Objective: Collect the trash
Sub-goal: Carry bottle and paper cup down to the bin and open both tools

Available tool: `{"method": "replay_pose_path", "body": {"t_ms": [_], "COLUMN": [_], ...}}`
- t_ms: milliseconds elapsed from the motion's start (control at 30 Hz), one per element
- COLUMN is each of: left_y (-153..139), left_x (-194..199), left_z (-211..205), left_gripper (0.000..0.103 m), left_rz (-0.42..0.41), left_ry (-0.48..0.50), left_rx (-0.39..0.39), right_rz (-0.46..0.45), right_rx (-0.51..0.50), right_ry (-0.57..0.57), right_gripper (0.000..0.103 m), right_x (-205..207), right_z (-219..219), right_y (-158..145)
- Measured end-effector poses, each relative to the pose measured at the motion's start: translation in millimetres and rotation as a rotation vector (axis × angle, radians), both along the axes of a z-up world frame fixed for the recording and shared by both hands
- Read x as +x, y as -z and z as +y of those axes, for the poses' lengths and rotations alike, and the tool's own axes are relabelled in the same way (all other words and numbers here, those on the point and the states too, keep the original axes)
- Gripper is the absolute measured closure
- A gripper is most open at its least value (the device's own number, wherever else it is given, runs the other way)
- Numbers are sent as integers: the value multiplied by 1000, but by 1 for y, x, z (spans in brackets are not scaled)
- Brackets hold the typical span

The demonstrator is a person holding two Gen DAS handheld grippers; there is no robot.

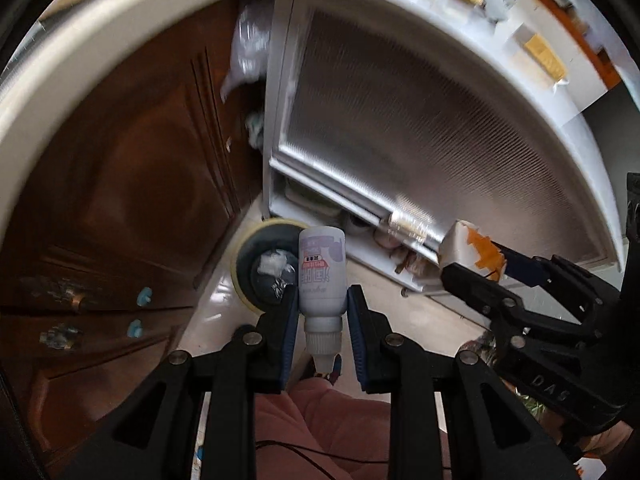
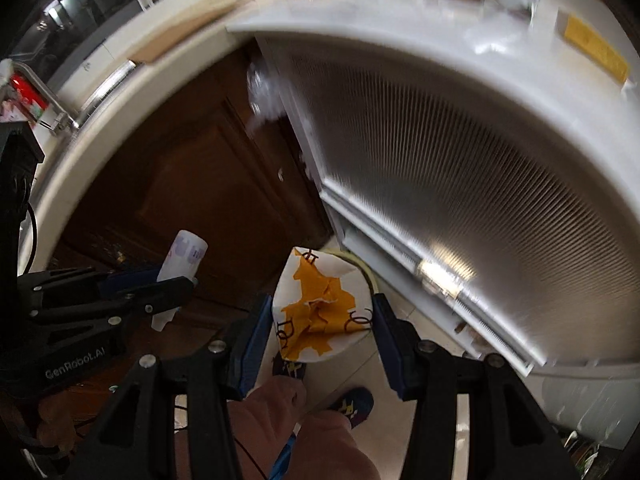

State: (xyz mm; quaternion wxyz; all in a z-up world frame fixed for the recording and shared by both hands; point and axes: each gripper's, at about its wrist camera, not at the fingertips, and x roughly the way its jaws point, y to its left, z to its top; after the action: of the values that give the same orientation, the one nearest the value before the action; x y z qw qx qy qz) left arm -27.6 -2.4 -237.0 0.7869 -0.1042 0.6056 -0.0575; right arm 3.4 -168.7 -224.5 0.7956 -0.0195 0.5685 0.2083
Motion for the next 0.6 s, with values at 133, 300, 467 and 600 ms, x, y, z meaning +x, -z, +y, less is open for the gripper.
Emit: {"method": "replay_pose_path", "body": {"t_ms": [133,300,467,600], "left_y": [46,100,150,192], "left_x": [6,16,30,42], "left_z": [-2,3,7,5], "left_gripper": [81,81,81,81], "left_rz": [42,82,99,108], "left_ry": [16,9,-8,2], "left_rx": [6,-11,-33,-31], "right_rz": [38,81,92,124], "right_rx": [-8,-14,-30,-32], "right_ry": [26,49,76,114], "right_gripper": [53,53,52,52], "right_x": [0,4,11,15], "right_z": [8,18,22,17], "right_y": [42,94,141,185]}}
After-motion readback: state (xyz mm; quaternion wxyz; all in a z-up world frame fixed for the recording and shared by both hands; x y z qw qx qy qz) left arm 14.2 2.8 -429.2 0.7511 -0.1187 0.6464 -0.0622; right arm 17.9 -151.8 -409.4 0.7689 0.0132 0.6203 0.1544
